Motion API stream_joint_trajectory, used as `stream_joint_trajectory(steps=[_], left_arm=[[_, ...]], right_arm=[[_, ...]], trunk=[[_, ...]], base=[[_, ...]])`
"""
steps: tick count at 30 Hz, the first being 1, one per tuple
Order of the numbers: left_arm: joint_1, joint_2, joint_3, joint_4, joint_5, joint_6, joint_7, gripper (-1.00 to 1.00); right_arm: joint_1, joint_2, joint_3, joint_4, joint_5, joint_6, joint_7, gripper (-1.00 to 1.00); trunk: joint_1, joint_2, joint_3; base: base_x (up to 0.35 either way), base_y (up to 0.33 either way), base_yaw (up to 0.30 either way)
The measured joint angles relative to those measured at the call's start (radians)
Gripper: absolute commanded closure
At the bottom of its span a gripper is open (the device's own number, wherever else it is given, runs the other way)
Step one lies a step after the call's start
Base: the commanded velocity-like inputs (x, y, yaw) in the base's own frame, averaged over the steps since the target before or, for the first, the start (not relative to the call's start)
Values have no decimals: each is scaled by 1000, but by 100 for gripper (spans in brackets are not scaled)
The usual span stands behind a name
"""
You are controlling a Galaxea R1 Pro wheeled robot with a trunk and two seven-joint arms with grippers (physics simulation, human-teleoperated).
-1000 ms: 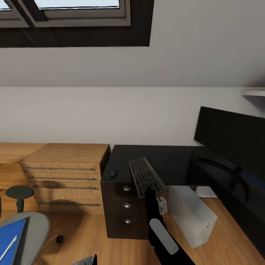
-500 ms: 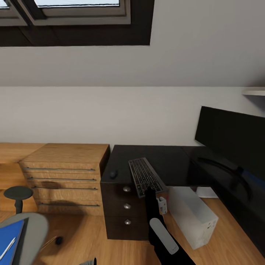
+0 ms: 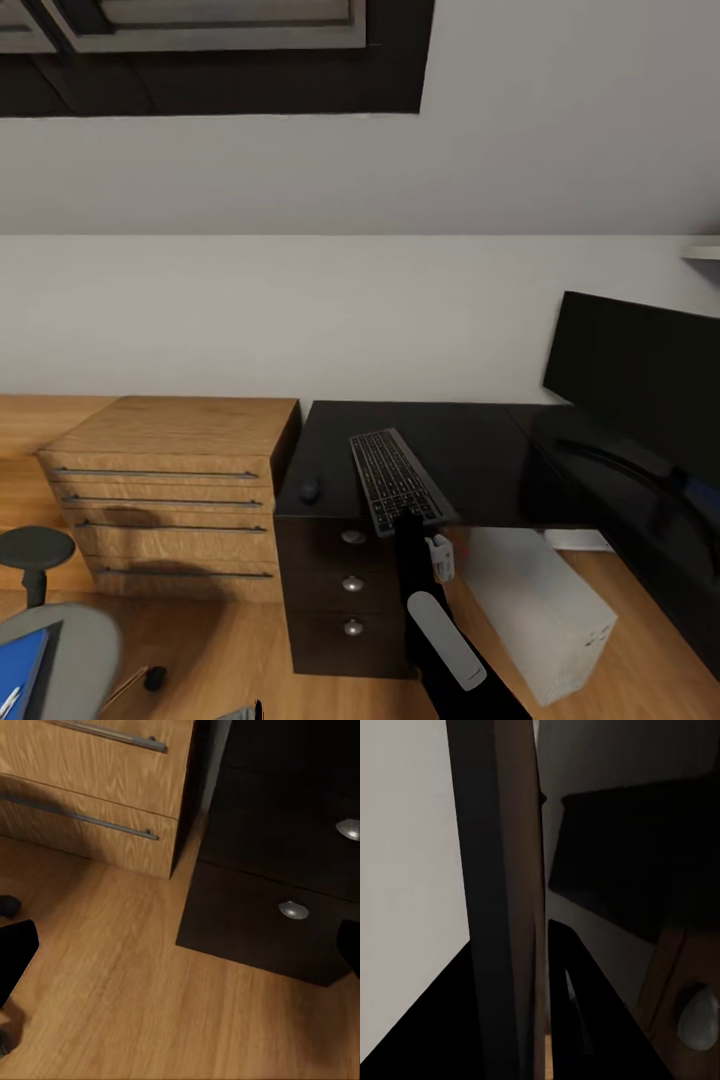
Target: In the bedroom, organize the workspace by keeping the computer under the desk, ensuring the monitor is on the desk, placing the keyboard on the desk next to the monitor, placing the mouse on the desk next to the keyboard, moving the folder from the swivel chair onto the desk next to the mouse, stacking the notebook on top of the folder with the pen on top of the notebook, and positioning the swivel chair next to the desk.
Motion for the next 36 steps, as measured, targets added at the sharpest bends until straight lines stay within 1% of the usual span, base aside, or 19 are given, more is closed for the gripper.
stream_joint_trajectory(steps=[15,16,17,29,36], left_arm=[[0,0,-1,1,0,0,1,-100],[0,0,-1,1,0,0,1,-100],[0,0,-2,0,0,0,1,-100],[0,2,-1,0,-2,-3,1,-100],[0,2,-1,0,-2,-3,1,-100]], right_arm=[[0,0,1,-2,-2,1,-2,100],[0,0,1,-3,-2,1,-3,-100],[0,0,3,24,-37,-1,-6,-100],[0,0,5,26,-35,-1,-5,-100],[0,0,5,27,-35,0,-5,-100]], trunk=[[0,0,0],[0,0,0],[0,0,0],[0,0,0],[1,0,0]], base=[[23,24,0],[0,0,0],[0,0,0],[-4,0,0],[-297,0,0]])
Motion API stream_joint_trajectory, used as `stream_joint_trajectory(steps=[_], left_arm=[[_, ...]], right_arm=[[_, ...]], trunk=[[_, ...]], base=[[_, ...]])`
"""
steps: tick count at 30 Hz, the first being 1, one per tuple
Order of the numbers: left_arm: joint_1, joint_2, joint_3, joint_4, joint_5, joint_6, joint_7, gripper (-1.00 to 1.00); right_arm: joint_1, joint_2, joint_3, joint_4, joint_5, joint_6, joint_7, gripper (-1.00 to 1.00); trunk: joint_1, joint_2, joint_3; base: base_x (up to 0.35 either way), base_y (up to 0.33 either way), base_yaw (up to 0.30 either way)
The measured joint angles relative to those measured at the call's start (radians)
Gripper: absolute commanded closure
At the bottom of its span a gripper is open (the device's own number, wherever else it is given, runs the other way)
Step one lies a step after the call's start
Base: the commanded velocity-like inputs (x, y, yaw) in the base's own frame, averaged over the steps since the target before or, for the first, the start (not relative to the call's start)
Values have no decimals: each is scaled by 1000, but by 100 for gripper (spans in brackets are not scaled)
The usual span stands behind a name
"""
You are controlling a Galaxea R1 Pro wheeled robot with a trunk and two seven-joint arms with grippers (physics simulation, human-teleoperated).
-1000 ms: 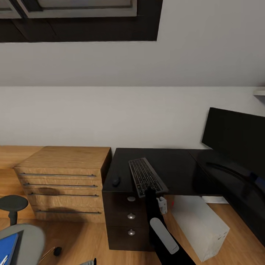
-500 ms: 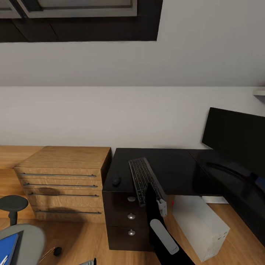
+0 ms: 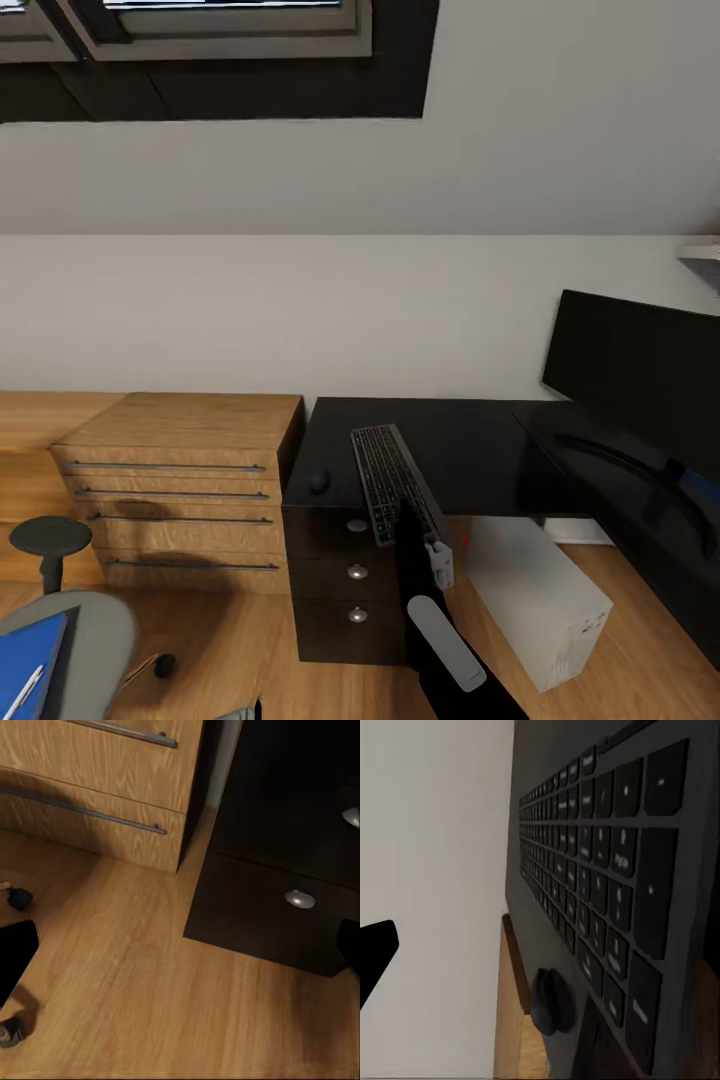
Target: In the bedroom, organize the workspace by keeping the computer under the desk, ensuring the monitor is on the desk, placing the keyboard on the desk next to the monitor, placing the mouse on the desk next to the keyboard, moving the folder from the swivel chair onto the desk next to the mouse, stacking the notebook on top of the folder with the pen on top of the notebook, and positioning the swivel chair next to the desk.
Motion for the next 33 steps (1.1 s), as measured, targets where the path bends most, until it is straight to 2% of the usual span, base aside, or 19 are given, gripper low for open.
stream_joint_trajectory(steps=[18,27,33], left_arm=[[0,0,0,2,2,2,0,-100],[0,0,0,2,1,2,0,-100],[0,0,0,2,1,2,0,-100]], right_arm=[[0,0,4,4,1,-1,-1,-100],[0,0,5,4,6,-3,-2,-100],[0,0,4,14,12,-3,-6,-100]], trunk=[[0,0,0],[-1,0,0],[-24,42,19]], base=[[-324,0,0],[-68,0,0],[-7,0,0]])
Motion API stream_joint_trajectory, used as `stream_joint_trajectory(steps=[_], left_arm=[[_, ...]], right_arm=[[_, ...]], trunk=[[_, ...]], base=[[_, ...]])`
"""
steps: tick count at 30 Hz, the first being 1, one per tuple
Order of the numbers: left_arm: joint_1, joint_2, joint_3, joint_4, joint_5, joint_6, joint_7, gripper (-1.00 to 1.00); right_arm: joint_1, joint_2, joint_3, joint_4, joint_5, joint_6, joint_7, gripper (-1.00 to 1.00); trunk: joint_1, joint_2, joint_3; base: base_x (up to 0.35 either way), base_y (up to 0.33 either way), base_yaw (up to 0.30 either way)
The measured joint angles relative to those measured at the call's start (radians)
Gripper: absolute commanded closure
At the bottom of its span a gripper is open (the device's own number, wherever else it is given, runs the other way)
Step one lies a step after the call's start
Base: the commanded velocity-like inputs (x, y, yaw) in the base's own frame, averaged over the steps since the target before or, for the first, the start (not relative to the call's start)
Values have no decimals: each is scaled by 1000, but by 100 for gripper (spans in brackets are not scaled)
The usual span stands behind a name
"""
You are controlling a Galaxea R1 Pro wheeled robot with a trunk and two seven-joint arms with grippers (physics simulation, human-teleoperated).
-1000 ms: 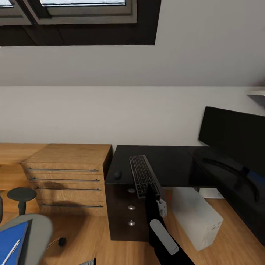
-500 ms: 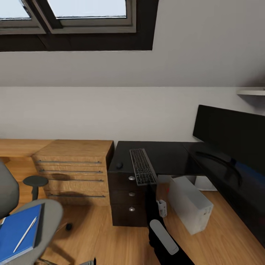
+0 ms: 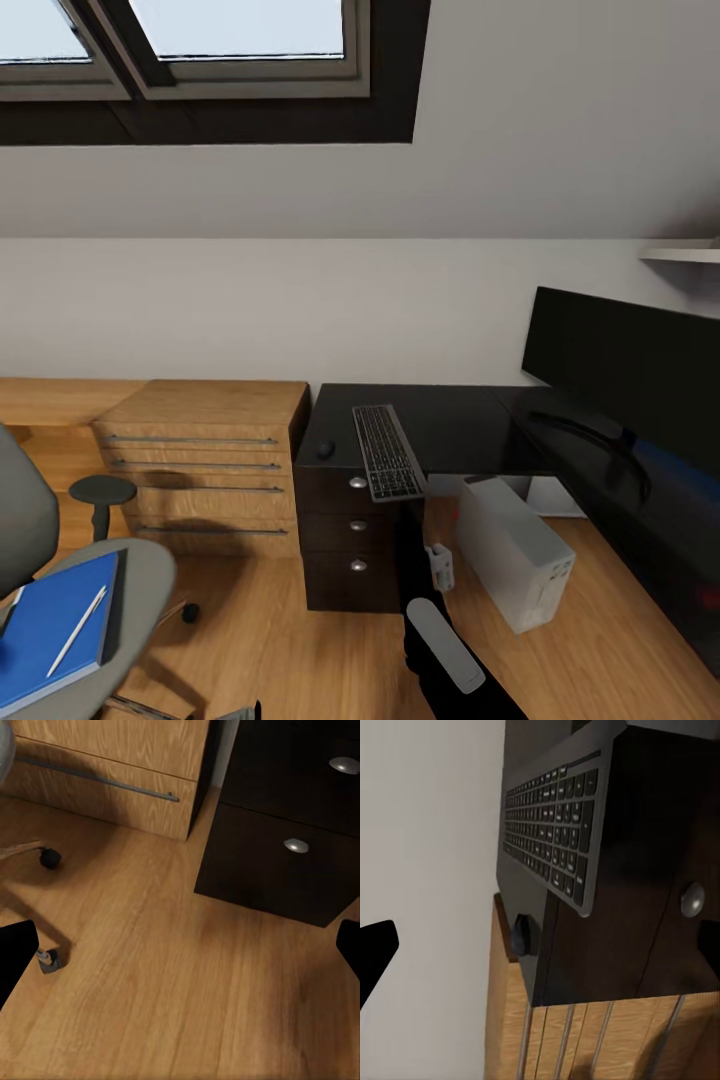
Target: In the bedroom, organize the workspace by keeping the computer under the desk, ensuring the monitor is on the desk, placing the keyboard on the desk next to the monitor, placing the mouse on the desk next to the keyboard, moving the folder from the swivel chair onto the desk next to the mouse, stacking the notebook on top of the folder with the pen on top of the notebook, and positioning the swivel chair next to the desk.
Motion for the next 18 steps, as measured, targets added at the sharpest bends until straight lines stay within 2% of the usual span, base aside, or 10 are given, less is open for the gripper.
stream_joint_trajectory(steps=[2,5,9,12,13,14,18], left_arm=[[0,0,0,0,0,1,0,-100],[0,-3,0,0,1,2,1,-100],[0,-4,3,1,2,4,1,-100],[0,-4,4,8,2,5,0,-100],[0,-5,3,16,2,6,0,-100],[0,-6,1,31,2,6,0,-100],[0,-7,-1,36,1,7,0,-100]], right_arm=[[0,0,-1,8,1,0,0,-100],[-7,0,-2,70,14,-5,-10,-100],[-30,0,-3,161,74,-8,-15,-100],[-38,0,-3,217,138,-9,-17,-100],[-41,0,-4,252,188,-10,-18,-100],[-45,0,-8,338,324,-29,-19,-100],[-47,0,-10,428,431,-81,-19,-100]], trunk=[[-8,14,6],[-19,35,16],[-34,63,28],[-46,84,38],[-50,91,41],[-54,98,44],[-69,126,56]], base=[[-1,0,0],[0,0,0],[0,0,0],[0,0,0],[0,0,0],[0,0,0],[0,0,0]])
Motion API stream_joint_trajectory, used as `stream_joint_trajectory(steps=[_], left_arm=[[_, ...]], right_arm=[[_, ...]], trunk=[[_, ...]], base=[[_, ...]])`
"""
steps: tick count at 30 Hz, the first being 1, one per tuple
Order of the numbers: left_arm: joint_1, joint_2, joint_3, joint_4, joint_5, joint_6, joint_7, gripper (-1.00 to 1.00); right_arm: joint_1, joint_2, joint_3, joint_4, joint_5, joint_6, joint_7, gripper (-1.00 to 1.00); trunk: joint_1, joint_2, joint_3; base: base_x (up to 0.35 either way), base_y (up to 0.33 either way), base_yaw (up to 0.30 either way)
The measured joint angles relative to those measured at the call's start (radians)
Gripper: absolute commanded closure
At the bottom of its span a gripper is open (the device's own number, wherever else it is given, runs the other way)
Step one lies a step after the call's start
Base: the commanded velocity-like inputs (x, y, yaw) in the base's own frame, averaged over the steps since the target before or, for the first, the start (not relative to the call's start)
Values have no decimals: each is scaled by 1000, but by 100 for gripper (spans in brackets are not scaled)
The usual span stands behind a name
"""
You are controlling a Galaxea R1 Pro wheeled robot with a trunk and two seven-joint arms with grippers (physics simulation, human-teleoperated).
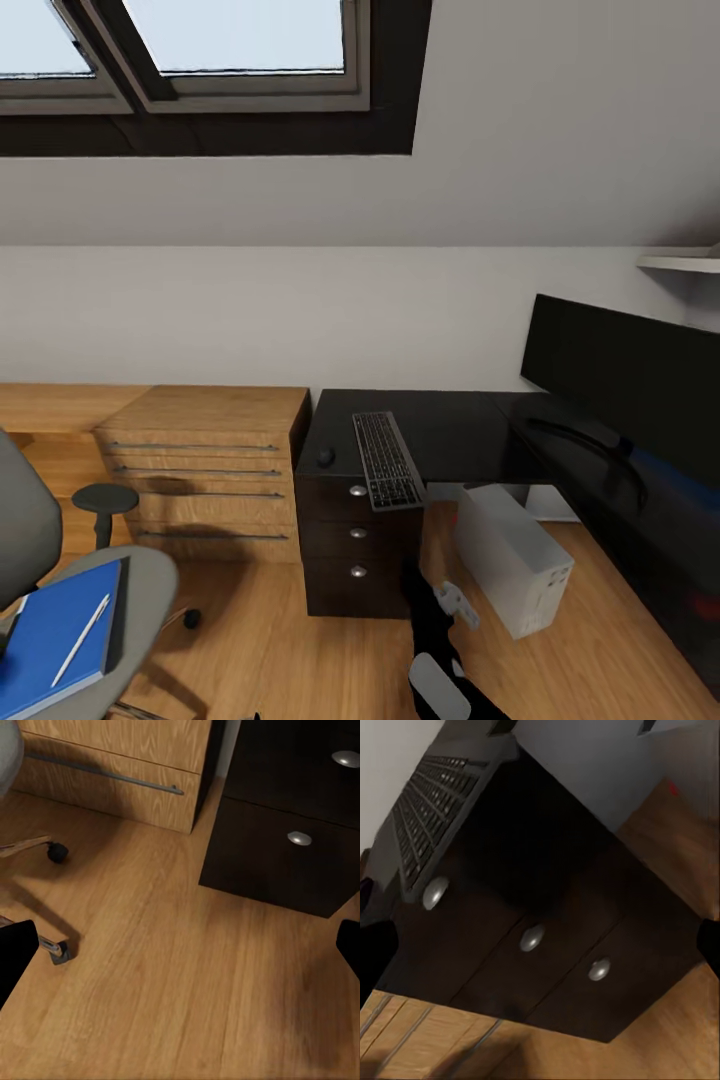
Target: In the bedroom, organize the workspace by keeping the computer under the desk, ensuring the monitor is on the desk, placing the keyboard on the desk next to the monitor, placing the mouse on the desk next to the keyboard, moving the folder from the swivel chair onto the desk next to the mouse, stacking the notebook on top of the folder with the pen on top of the notebook, and positioning the swivel chair next to the desk.
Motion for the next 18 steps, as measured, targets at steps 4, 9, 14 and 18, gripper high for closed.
stream_joint_trajectory(steps=[4,9,14,18], left_arm=[[0,0,-3,2,-1,0,0,-100],[0,-1,-4,3,-10,0,0,-100],[0,-2,-5,4,-12,1,0,-100],[0,-2,-6,5,-13,1,0,-100]], right_arm=[[-1,-14,-4,111,68,-83,0,-100],[-1,-46,-5,360,182,-242,1,-100],[2,-87,-3,474,219,-333,2,-100],[6,-104,-2,496,225,-354,1,-100]], trunk=[[-15,28,13],[-35,63,28],[-54,98,44],[-69,126,56]], base=[[0,0,0],[0,0,0],[0,0,0],[0,0,0]])
